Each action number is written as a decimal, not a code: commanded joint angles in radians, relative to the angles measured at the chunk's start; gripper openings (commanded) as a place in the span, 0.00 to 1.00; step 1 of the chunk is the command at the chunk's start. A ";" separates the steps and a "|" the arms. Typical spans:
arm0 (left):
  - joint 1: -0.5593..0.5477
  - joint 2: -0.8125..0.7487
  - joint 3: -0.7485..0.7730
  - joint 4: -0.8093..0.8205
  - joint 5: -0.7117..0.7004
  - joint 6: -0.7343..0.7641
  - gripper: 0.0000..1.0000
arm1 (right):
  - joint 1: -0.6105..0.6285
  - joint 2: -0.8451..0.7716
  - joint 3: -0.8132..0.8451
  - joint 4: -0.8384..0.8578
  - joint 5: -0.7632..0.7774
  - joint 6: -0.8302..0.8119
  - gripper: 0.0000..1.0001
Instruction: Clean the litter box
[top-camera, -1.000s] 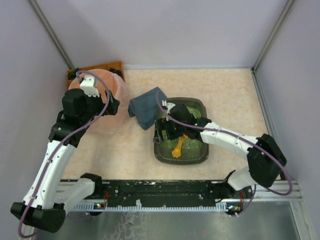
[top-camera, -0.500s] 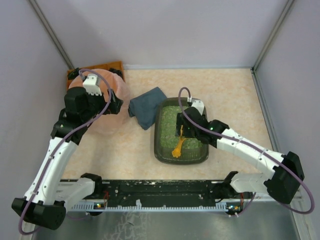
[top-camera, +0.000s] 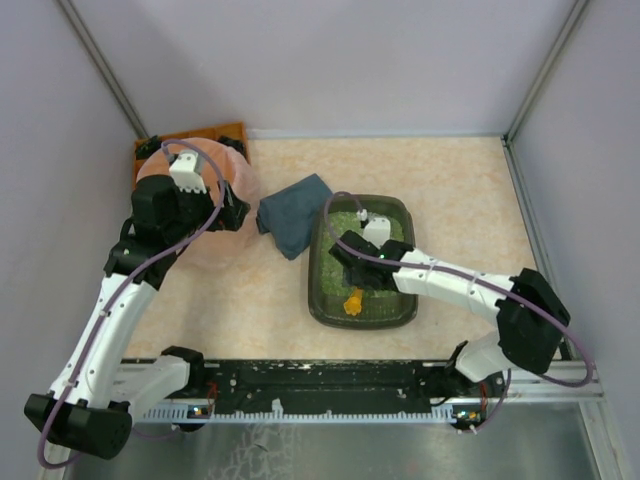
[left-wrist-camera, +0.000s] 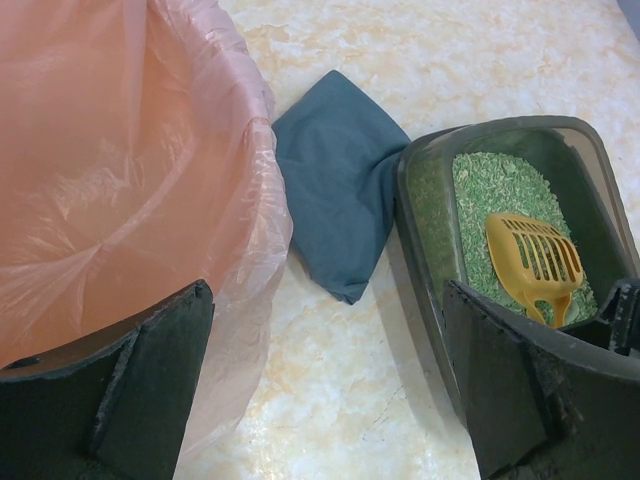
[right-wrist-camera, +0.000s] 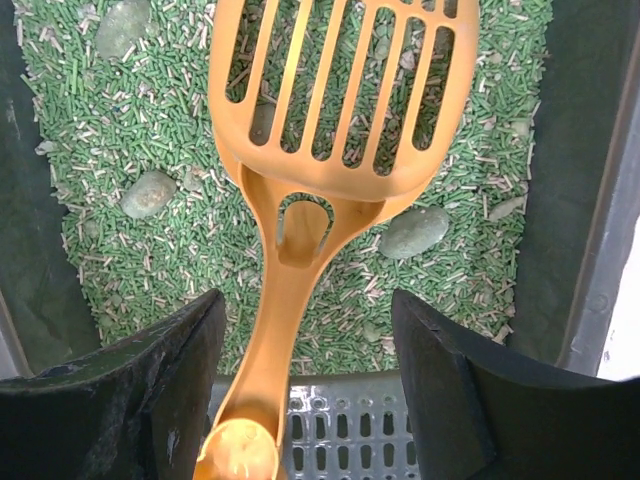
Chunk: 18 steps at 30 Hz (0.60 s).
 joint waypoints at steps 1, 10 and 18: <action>-0.002 -0.007 -0.010 0.029 0.021 -0.007 1.00 | 0.026 0.055 0.069 -0.002 0.036 0.034 0.67; -0.002 -0.019 -0.021 0.023 0.022 -0.007 1.00 | 0.026 0.163 0.099 -0.020 0.050 0.020 0.63; -0.002 -0.018 -0.016 0.023 0.026 -0.007 1.00 | 0.027 0.156 0.099 -0.028 0.056 0.020 0.43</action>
